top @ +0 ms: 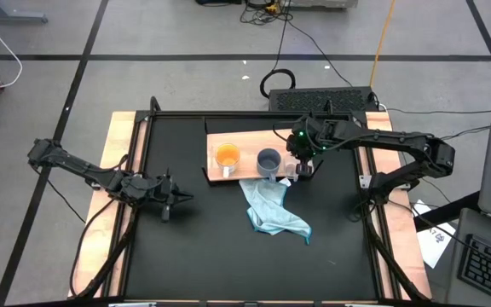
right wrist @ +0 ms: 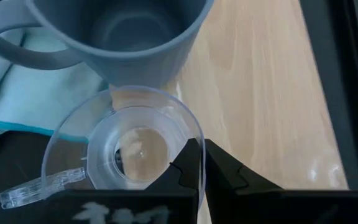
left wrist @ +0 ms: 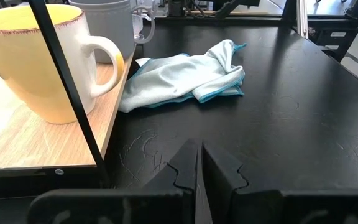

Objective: Stack small to large cups/mugs on shelf
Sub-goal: Put the transparent mug on the shelf, then return to Home Position

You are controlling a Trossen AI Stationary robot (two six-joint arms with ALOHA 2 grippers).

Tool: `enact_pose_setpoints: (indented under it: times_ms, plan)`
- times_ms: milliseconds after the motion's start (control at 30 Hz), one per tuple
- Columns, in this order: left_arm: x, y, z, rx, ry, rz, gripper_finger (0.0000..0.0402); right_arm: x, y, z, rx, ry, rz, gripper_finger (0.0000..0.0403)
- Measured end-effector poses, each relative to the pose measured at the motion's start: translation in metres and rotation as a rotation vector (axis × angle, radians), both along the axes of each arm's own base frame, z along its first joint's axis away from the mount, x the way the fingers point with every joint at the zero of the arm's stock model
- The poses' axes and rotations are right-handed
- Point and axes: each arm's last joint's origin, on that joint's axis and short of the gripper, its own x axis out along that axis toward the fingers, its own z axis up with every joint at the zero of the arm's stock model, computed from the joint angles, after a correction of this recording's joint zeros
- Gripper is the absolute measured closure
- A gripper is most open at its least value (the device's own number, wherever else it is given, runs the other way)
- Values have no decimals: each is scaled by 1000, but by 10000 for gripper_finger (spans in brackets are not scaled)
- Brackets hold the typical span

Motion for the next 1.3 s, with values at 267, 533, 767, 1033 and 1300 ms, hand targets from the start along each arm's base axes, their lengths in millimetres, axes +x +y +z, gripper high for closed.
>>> enact_pose_setpoints:
  times_ms: [267, 533, 767, 1033, 1300]
  plan:
    - [0, 0, 0, 0, 0, 0, 376, 2, -2, 1, -35, -18, 0, 403]
    - [0, 0, 0, 0, 0, 0, 376, 2, -2, 2, -32, -16, -10, 403]
    - [0, 0, -1, -2, 6, 1, 376, 2, -3, 2, -38, -23, -19, 384]
    - [0, 0, -1, -1, 7, 1, 376, 4, -3, 3, -49, -38, -15, 332]
    - [0, 0, -1, 1, 16, 1, 376, 10, 1, 8, -50, -75, 11, 298]
